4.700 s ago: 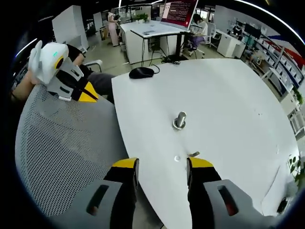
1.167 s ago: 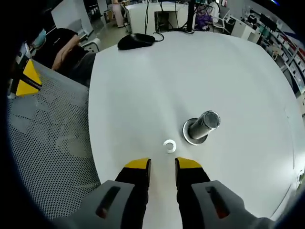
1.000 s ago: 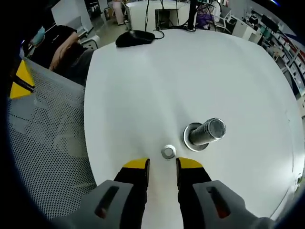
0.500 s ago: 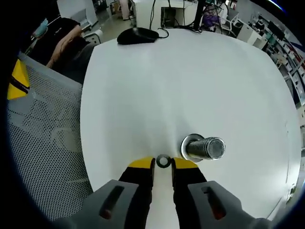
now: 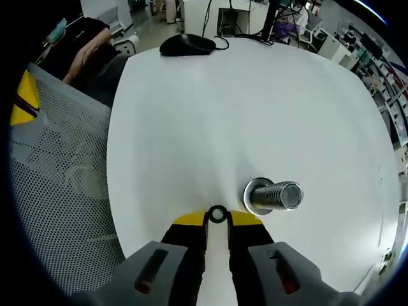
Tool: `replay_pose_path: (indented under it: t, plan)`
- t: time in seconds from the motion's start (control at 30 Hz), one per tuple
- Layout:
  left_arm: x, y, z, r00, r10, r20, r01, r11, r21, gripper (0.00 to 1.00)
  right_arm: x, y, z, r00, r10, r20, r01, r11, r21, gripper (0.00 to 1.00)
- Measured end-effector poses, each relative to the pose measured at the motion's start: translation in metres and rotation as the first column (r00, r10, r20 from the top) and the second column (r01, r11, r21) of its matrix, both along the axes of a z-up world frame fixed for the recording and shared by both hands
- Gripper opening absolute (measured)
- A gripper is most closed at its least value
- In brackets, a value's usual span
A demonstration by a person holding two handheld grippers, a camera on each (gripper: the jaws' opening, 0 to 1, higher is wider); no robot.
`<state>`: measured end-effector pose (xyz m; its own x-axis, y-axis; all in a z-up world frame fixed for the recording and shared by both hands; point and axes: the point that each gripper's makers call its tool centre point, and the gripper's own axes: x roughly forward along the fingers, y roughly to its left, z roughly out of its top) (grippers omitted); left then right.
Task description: Place the washer onto the threaded stud by aligning its center hole with the stud, sliding it down to the base, and recovering from edge contact or off-axis alignment until the washer reaches the visible bottom stop.
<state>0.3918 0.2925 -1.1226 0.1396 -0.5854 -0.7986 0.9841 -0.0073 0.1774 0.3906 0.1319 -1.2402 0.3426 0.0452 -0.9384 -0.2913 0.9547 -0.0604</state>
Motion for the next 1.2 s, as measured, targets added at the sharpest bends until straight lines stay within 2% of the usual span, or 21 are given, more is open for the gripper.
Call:
replay_pose_path:
  t: [0.03,0.1,0.23,0.47,0.67,0.93,1.2]
  plan:
    - [0.0,0.0,0.0,1.0,0.0,0.0,0.0,1.0,0.0,0.0,0.002,0.0,0.0,1.0,-0.017,0.019,0.016,1.0,0.015,0.14]
    - [0.0,0.0,0.0,1.0,-0.002,0.0,0.002,1.0,0.001,0.0,-0.008,0.006,0.011,0.999,-0.022,0.024,0.022,0.999,0.023,0.14]
    - [0.0,0.0,0.0,1.0,-0.003,0.0,0.003,1.0,0.002,0.0,-0.008,-0.003,0.014,0.999,-0.02,0.026,0.019,0.999,0.04,0.14]
    - [-0.001,0.0,-0.001,1.0,-0.004,-0.001,0.004,1.0,0.005,0.0,-0.03,-0.004,0.033,1.0,-0.015,0.008,0.015,0.999,0.052,0.14]
    - [0.0,0.001,-0.001,1.0,-0.003,-0.002,0.003,1.0,0.007,0.0,-0.045,-0.015,0.046,1.0,-0.016,-0.005,0.016,0.999,0.045,0.14]
    - [0.0,0.001,-0.002,1.0,-0.002,-0.003,0.002,1.0,0.014,0.0,-0.058,-0.04,0.063,0.998,-0.053,0.016,0.053,0.999,0.013,0.14]
    - [0.0,0.002,-0.003,1.0,0.001,-0.004,-0.001,1.0,0.02,0.0,-0.062,-0.054,0.067,0.997,-0.066,0.035,0.067,0.998,-0.021,0.14]
